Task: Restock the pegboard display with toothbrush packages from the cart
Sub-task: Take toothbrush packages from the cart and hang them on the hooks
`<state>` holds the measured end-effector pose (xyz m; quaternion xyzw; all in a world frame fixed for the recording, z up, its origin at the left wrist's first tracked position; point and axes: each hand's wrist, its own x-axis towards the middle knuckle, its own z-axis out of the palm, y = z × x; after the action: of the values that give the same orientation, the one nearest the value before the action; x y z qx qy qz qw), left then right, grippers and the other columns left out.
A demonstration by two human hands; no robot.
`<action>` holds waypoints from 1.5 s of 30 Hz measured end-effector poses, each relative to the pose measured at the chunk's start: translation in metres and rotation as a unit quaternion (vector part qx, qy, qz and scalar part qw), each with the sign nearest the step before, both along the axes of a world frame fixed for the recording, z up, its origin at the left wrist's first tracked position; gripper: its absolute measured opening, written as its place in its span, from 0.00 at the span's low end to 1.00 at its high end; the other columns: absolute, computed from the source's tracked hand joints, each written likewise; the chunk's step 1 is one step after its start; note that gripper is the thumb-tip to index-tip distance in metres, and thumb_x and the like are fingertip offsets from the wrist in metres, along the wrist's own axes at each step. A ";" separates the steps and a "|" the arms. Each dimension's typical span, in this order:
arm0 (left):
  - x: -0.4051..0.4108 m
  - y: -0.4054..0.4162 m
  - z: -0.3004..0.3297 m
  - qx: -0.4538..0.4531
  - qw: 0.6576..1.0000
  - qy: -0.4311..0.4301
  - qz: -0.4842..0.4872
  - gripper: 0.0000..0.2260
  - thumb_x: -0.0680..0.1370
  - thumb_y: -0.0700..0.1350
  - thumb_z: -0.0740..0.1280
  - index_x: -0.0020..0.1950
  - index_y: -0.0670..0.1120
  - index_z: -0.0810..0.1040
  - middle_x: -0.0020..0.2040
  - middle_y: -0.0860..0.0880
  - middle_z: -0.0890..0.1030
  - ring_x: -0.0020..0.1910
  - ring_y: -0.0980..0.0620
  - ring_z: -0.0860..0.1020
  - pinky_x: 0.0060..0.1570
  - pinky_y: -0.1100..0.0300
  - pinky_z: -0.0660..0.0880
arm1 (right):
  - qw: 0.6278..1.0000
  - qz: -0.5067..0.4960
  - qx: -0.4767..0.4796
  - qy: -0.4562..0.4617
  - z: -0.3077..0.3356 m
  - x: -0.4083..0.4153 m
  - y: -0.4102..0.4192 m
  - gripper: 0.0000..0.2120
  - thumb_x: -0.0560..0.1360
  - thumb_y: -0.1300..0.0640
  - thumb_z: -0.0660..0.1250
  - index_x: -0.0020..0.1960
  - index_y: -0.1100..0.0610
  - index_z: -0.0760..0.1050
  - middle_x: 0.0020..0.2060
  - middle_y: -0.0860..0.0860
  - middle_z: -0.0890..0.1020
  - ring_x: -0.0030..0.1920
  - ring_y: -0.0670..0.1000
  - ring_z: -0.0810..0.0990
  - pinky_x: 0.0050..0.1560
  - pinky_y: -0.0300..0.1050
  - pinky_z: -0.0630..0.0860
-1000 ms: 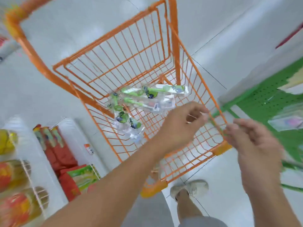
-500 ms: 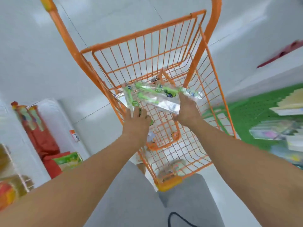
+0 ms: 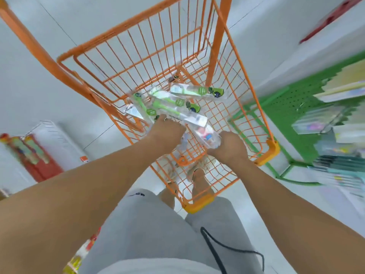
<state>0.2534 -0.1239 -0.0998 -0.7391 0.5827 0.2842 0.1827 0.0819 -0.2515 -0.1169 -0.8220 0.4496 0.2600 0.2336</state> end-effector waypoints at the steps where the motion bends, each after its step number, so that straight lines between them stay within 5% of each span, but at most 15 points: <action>1: -0.001 -0.002 0.002 -0.003 1.000 0.024 0.009 0.12 0.81 0.45 0.65 0.65 0.47 0.72 0.59 0.48 0.80 0.62 0.45 0.76 0.71 0.48 0.60 | 1.000 -0.004 0.004 -0.008 0.009 -0.003 0.000 0.21 0.65 0.41 0.78 0.45 0.55 0.75 0.36 0.49 0.74 0.39 0.53 0.75 0.30 0.42 0.62; 6: -0.003 -0.010 0.023 -0.086 0.934 0.281 0.204 0.11 0.83 0.52 0.61 0.56 0.44 0.69 0.43 0.47 0.76 0.41 0.46 0.75 0.38 0.55 0.71 | 0.964 -0.215 0.066 -0.141 0.060 -0.026 -0.013 0.28 0.65 0.39 0.66 0.42 0.67 0.79 0.34 0.60 0.80 0.38 0.59 0.79 0.40 0.48 0.77; 9: -0.006 -0.015 0.044 -0.123 0.734 0.474 0.471 0.09 0.85 0.48 0.61 0.56 0.42 0.70 0.46 0.44 0.78 0.39 0.48 0.79 0.35 0.62 0.77 | 0.788 -0.479 0.287 -0.261 0.089 -0.042 -0.024 0.10 0.75 0.57 0.68 0.47 0.64 0.80 0.36 0.58 0.81 0.40 0.61 0.83 0.48 0.57 0.83; 11: -0.009 -0.016 0.055 -0.104 0.594 0.524 0.601 0.12 0.84 0.49 0.61 0.63 0.43 0.71 0.54 0.41 0.80 0.45 0.43 0.82 0.43 0.53 0.82 | 0.711 -0.499 0.385 -0.312 0.101 -0.055 -0.028 0.05 0.77 0.61 0.67 0.51 0.62 0.79 0.45 0.59 0.82 0.49 0.66 0.83 0.55 0.63 0.82; 13: -0.013 -0.017 0.060 -0.099 0.507 0.548 0.658 0.15 0.84 0.50 0.61 0.67 0.44 0.71 0.58 0.41 0.81 0.48 0.42 0.82 0.49 0.46 0.81 | 0.673 -0.467 0.450 -0.356 0.105 -0.061 -0.029 0.13 0.75 0.63 0.70 0.59 0.63 0.78 0.51 0.58 0.84 0.54 0.65 0.82 0.59 0.63 0.80; 16: -0.020 -0.021 0.074 -0.092 0.405 0.591 0.692 0.18 0.82 0.45 0.65 0.72 0.46 0.70 0.63 0.40 0.80 0.48 0.43 0.84 0.44 0.47 0.83 | 0.673 -0.408 0.498 -0.363 0.109 -0.055 -0.025 0.24 0.69 0.63 0.70 0.65 0.64 0.76 0.52 0.56 0.84 0.53 0.59 0.83 0.61 0.62 0.79; 19: -0.029 -0.028 0.078 -0.107 0.333 0.598 0.721 0.28 0.79 0.36 0.68 0.74 0.53 0.63 0.63 0.39 0.78 0.43 0.42 0.84 0.39 0.47 0.83 | 0.729 -0.370 0.445 -0.365 0.110 -0.046 -0.013 0.31 0.62 0.63 0.76 0.65 0.62 0.75 0.52 0.58 0.84 0.51 0.57 0.84 0.57 0.58 0.81; 21: -0.032 -0.035 0.080 -0.103 0.293 0.611 0.728 0.29 0.77 0.32 0.68 0.72 0.55 0.63 0.64 0.39 0.76 0.45 0.41 0.83 0.36 0.47 0.83 | 0.773 -0.365 0.355 -0.378 0.107 -0.046 -0.008 0.28 0.63 0.69 0.77 0.62 0.60 0.76 0.53 0.60 0.85 0.50 0.57 0.85 0.54 0.57 0.80; 24: -0.042 -0.048 0.091 -0.067 0.232 0.643 0.727 0.25 0.77 0.33 0.69 0.72 0.45 0.69 0.61 0.38 0.77 0.52 0.40 0.82 0.35 0.48 0.83 | 0.769 -0.376 0.296 -0.425 0.108 -0.055 -0.003 0.24 0.64 0.70 0.77 0.59 0.61 0.79 0.53 0.63 0.85 0.51 0.61 0.85 0.55 0.59 0.82; 27: -0.059 -0.065 0.103 -0.057 0.251 0.642 0.722 0.06 0.77 0.34 0.68 0.54 0.37 0.76 0.51 0.39 0.77 0.39 0.44 0.83 0.38 0.50 0.84 | 0.728 -0.396 0.302 -0.470 0.119 -0.074 0.001 0.20 0.65 0.69 0.74 0.56 0.63 0.81 0.53 0.66 0.84 0.53 0.66 0.84 0.58 0.64 0.79; 32: -0.097 -0.091 0.113 -0.058 0.320 0.640 0.696 0.03 0.77 0.37 0.67 0.50 0.43 0.77 0.46 0.42 0.81 0.43 0.45 0.82 0.49 0.51 0.82 | 0.627 -0.481 0.325 -0.519 0.128 -0.120 0.001 0.16 0.66 0.68 0.75 0.48 0.51 0.85 0.43 0.52 0.85 0.48 0.56 0.83 0.60 0.60 0.76; 36: -0.152 -0.105 0.109 0.003 0.544 0.641 0.542 0.16 0.69 0.41 0.73 0.56 0.47 0.79 0.48 0.46 0.83 0.41 0.49 0.82 0.46 0.56 0.78 | 0.576 -0.551 0.306 -0.520 0.129 -0.171 -0.008 0.20 0.74 0.54 0.72 0.63 0.62 0.78 0.53 0.57 0.84 0.54 0.58 0.82 0.58 0.55 0.79; 38: -0.180 -0.112 0.103 0.034 0.593 0.634 0.496 0.25 0.66 0.42 0.75 0.62 0.48 0.78 0.51 0.47 0.84 0.42 0.49 0.83 0.47 0.56 0.80 | 0.579 -0.559 0.296 -0.515 0.126 -0.200 -0.016 0.22 0.75 0.51 0.69 0.65 0.61 0.77 0.54 0.58 0.85 0.54 0.58 0.83 0.57 0.55 0.81; 41: -0.227 -0.122 0.087 0.057 0.562 0.643 0.517 0.21 0.68 0.42 0.76 0.60 0.44 0.78 0.52 0.46 0.83 0.43 0.50 0.84 0.44 0.59 0.83 | 0.577 -0.582 0.270 -0.506 0.106 -0.251 -0.030 0.22 0.76 0.50 0.73 0.66 0.57 0.76 0.62 0.61 0.81 0.56 0.56 0.79 0.62 0.58 0.77; 45: -0.293 -0.138 0.041 0.043 0.522 0.649 0.553 0.15 0.70 0.41 0.70 0.56 0.40 0.79 0.52 0.44 0.85 0.49 0.47 0.84 0.47 0.58 0.83 | 0.560 -0.620 0.248 -0.491 0.049 -0.308 -0.053 0.14 0.80 0.52 0.69 0.62 0.57 0.77 0.48 0.53 0.84 0.48 0.54 0.81 0.53 0.52 0.77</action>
<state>-0.0399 -0.2615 -0.0584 -0.5155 0.0017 0.7536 -0.4080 -0.2265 -0.3048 -0.0675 -0.2512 0.5819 -0.2913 0.7166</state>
